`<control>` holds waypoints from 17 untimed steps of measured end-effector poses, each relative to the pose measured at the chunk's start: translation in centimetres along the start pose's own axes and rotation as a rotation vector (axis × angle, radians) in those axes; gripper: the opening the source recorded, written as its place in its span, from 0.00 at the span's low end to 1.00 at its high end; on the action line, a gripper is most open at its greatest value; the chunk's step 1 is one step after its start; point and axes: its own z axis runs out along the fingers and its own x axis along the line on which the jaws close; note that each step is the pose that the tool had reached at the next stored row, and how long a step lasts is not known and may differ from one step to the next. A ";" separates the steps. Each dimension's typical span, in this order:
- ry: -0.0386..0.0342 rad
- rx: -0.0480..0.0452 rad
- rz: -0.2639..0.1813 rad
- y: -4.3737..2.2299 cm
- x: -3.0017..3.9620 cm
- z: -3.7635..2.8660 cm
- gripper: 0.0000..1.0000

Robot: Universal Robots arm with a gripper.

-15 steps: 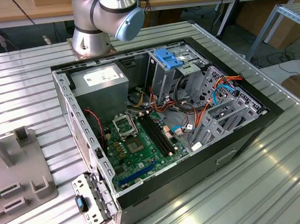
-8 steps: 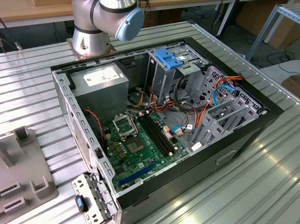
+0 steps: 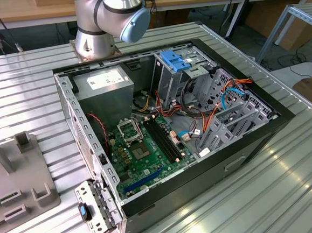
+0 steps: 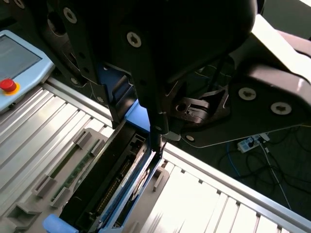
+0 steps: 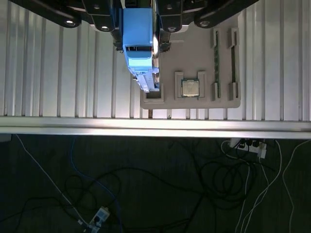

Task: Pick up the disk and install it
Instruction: 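Pick up the disk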

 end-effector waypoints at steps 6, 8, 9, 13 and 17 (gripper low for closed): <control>-0.0001 0.0000 0.000 0.00 -0.02 -1.74 0.37; -0.0006 0.0001 0.000 0.01 -0.03 -2.26 0.37; -0.0015 0.0003 0.000 0.01 -0.03 -2.48 0.37; -0.0032 0.0002 0.000 0.01 -0.04 -2.98 0.37; -0.0031 -0.0001 0.000 0.01 -0.04 -3.08 0.37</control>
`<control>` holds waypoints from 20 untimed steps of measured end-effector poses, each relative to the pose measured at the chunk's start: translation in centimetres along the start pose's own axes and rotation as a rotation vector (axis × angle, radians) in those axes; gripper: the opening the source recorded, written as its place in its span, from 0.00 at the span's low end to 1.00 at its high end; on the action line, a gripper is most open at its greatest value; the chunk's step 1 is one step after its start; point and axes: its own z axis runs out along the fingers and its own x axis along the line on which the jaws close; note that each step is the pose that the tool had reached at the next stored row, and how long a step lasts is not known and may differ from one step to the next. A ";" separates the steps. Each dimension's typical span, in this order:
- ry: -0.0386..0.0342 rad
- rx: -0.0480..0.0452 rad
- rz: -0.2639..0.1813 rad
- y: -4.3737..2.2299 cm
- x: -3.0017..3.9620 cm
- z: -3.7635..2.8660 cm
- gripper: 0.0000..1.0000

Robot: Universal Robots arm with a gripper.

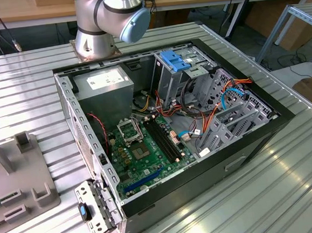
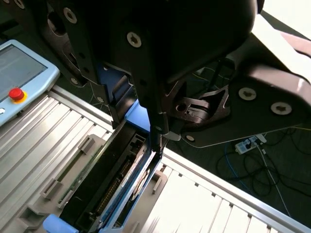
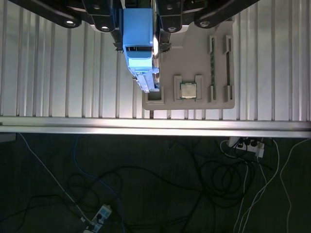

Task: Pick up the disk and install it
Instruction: 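Pick up the disk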

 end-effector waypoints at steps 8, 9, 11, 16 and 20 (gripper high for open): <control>0.0000 0.0003 0.000 0.00 -0.01 -0.42 0.37; -0.0001 0.0002 0.000 0.00 -0.01 -0.43 0.37; 0.0000 0.0002 0.000 0.00 -0.01 -0.43 0.37; 0.0000 0.0003 0.000 0.00 -0.01 -0.72 0.37; 0.0000 0.0002 0.000 0.00 -0.02 -1.39 0.37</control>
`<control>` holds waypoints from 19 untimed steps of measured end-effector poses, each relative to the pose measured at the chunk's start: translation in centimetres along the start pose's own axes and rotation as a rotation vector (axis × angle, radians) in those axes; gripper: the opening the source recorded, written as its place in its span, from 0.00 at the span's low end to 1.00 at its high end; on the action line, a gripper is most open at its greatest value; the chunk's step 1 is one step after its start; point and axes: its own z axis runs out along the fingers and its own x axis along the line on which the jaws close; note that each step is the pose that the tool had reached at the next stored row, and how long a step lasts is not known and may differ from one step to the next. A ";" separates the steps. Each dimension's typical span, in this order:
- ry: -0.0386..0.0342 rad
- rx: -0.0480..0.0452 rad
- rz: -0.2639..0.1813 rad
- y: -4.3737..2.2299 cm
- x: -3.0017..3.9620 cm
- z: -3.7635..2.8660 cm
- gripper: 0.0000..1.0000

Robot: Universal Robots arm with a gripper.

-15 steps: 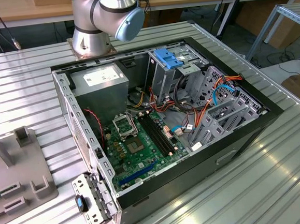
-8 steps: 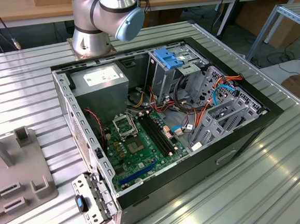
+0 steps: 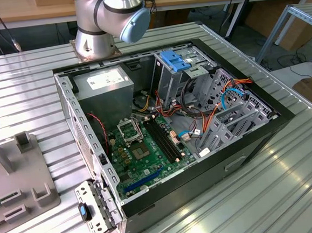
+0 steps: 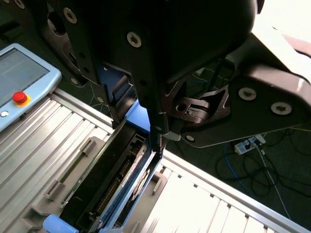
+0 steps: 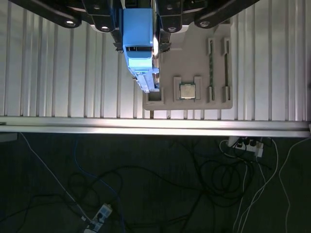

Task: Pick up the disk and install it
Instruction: 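Pick up the disk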

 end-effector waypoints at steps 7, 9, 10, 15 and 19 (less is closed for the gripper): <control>0.0000 0.0000 0.000 0.00 -0.01 -0.80 0.37; 0.0000 0.0000 0.000 0.00 -0.01 -0.80 0.37; 0.0000 0.0000 0.000 0.00 -0.01 -0.81 0.37; 0.0000 0.0001 0.000 0.00 -0.02 -1.60 0.37; 0.0000 0.0000 0.000 0.00 -0.03 -2.25 0.37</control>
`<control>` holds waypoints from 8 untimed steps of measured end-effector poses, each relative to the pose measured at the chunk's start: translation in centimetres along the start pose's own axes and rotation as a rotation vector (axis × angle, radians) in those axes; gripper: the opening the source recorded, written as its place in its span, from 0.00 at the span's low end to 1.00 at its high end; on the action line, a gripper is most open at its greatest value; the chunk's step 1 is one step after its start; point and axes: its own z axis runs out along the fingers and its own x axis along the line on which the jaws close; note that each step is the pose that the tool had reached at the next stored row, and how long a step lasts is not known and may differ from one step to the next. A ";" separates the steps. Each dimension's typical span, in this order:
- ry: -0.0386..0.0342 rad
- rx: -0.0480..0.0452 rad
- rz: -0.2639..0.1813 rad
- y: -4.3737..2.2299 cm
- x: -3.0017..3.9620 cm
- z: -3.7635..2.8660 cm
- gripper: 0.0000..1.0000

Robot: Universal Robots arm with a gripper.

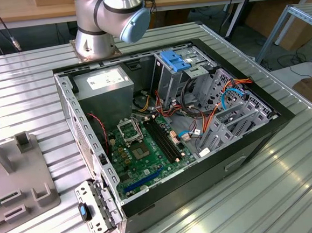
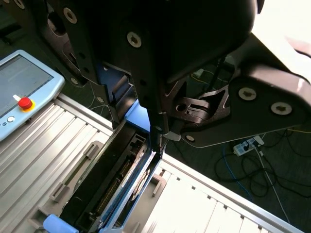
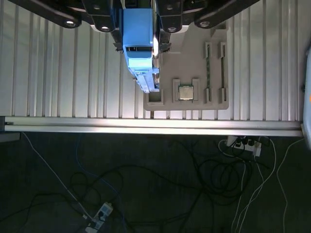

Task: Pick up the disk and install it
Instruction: 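Pick up the disk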

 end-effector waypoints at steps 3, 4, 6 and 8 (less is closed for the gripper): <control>0.0000 0.0000 0.000 0.00 0.00 -0.02 0.37; 0.0000 0.0000 0.000 0.00 0.00 -0.02 0.37; -0.0001 0.0002 0.000 -0.01 0.00 -0.02 0.37; 0.0000 0.0000 0.000 -0.14 0.00 -0.03 0.37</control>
